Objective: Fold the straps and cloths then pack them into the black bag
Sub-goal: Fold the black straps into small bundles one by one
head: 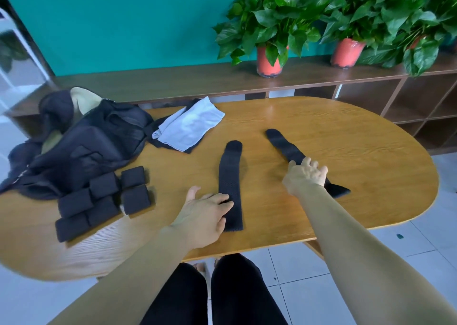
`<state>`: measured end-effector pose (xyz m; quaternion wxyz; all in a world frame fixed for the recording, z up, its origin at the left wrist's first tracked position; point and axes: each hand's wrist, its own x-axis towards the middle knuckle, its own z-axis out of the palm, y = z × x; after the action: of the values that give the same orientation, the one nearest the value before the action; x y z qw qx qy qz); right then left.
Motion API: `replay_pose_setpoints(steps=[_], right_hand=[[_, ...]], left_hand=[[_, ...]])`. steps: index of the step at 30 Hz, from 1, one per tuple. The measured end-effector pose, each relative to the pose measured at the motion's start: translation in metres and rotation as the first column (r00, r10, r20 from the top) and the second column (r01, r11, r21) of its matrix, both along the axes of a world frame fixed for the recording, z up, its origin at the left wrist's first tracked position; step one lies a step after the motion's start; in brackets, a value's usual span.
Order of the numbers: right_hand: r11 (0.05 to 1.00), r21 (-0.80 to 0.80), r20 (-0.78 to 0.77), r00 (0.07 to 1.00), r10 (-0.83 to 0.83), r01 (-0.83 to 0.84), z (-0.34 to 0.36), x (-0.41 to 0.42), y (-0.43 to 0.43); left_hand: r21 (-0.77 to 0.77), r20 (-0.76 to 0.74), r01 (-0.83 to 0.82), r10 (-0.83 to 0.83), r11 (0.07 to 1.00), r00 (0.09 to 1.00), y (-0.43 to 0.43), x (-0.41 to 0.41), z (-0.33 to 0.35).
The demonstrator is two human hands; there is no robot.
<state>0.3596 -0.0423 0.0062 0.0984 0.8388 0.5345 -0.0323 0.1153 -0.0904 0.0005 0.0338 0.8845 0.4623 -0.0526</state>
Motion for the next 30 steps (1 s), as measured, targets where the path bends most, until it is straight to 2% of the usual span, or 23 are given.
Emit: replay_pose_setpoints(steps=[2,5,9,13,16,18,21,30], right_hand=[[0.999,0.039,0.000,0.999,0.036,-0.036,0.006,-0.012,-0.004],[0.970,0.171,-0.023,0.983,0.181,-0.174,0.015,-0.036,-0.012],[0.827,0.380,-0.083,0.875,0.477,-0.414,0.014,-0.067,-0.028],[0.709,0.491,-0.118,0.768,0.629,-0.505,0.003,-0.085,-0.040],[0.636,0.535,-0.086,0.713,0.696,-0.557,-0.006,-0.087,-0.048],[0.599,0.518,-0.053,0.676,0.735,-0.611,-0.011,-0.086,-0.052],[0.613,0.371,-0.031,0.651,0.758,-0.697,-0.017,-0.088,-0.052],[0.728,0.203,-0.017,0.741,0.671,-0.655,-0.015,-0.097,-0.011]], left_hand=[[-0.005,0.030,-0.008,0.009,1.000,0.999,-0.003,-0.007,-0.001],[0.004,0.142,-0.039,0.038,0.999,0.989,-0.005,-0.014,-0.003],[0.054,0.299,-0.087,0.067,0.995,0.952,-0.003,-0.014,-0.003],[0.060,0.270,-0.051,0.033,0.997,0.962,0.001,-0.014,-0.004],[0.055,0.226,-0.032,0.019,0.998,0.974,0.003,-0.019,-0.009],[0.048,0.203,-0.021,0.011,0.999,0.979,0.003,-0.022,-0.013],[0.062,0.198,0.003,-0.015,0.998,0.980,0.004,-0.025,-0.016],[0.107,0.287,0.045,-0.075,0.993,0.955,0.011,-0.035,-0.023]])
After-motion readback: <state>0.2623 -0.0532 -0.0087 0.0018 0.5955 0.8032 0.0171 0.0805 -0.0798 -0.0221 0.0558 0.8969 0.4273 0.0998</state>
